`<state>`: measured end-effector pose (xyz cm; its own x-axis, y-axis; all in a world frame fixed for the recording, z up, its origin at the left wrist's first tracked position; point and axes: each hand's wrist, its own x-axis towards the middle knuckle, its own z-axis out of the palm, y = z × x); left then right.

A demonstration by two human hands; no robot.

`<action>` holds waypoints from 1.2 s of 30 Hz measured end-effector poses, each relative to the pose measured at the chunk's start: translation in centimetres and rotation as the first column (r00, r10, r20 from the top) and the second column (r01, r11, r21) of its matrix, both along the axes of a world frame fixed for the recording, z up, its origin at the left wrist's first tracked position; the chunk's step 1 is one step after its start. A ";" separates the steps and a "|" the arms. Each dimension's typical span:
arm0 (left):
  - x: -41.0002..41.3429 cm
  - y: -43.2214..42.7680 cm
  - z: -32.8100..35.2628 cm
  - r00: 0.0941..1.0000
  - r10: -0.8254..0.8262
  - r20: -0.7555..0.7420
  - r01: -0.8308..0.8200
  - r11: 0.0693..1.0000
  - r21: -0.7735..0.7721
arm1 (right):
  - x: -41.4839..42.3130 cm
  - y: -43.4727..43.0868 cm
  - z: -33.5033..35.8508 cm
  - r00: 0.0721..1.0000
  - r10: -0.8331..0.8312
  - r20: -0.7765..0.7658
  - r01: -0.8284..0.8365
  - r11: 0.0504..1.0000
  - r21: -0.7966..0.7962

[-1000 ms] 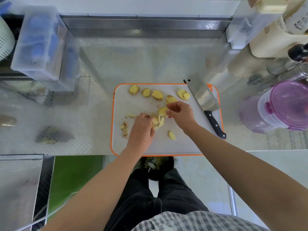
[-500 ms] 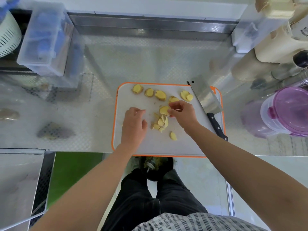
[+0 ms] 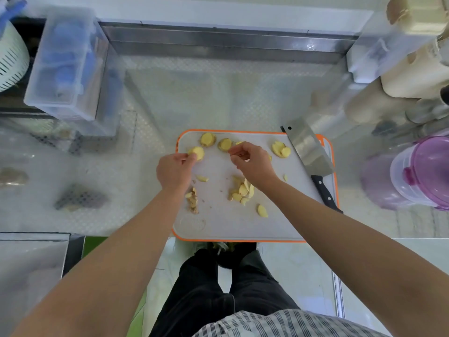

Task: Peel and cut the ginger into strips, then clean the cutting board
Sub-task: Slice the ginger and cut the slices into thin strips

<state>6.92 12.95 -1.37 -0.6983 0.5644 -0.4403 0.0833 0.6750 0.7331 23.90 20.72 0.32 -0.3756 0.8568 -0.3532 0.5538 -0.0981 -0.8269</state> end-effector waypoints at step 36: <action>9.4 -2.9 -0.5 0.726 -0.583 -0.365 0.606 0.793 -0.060 | 8.1 -3.5 -0.9 0.981 -0.037 0.193 0.008 0.989 0.148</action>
<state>16.36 10.07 -1.88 -0.3074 0.9329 -0.1878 0.7075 0.3561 0.6105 32.03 17.19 -0.57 -0.2924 0.9118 -0.2883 0.7044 0.0014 -0.7098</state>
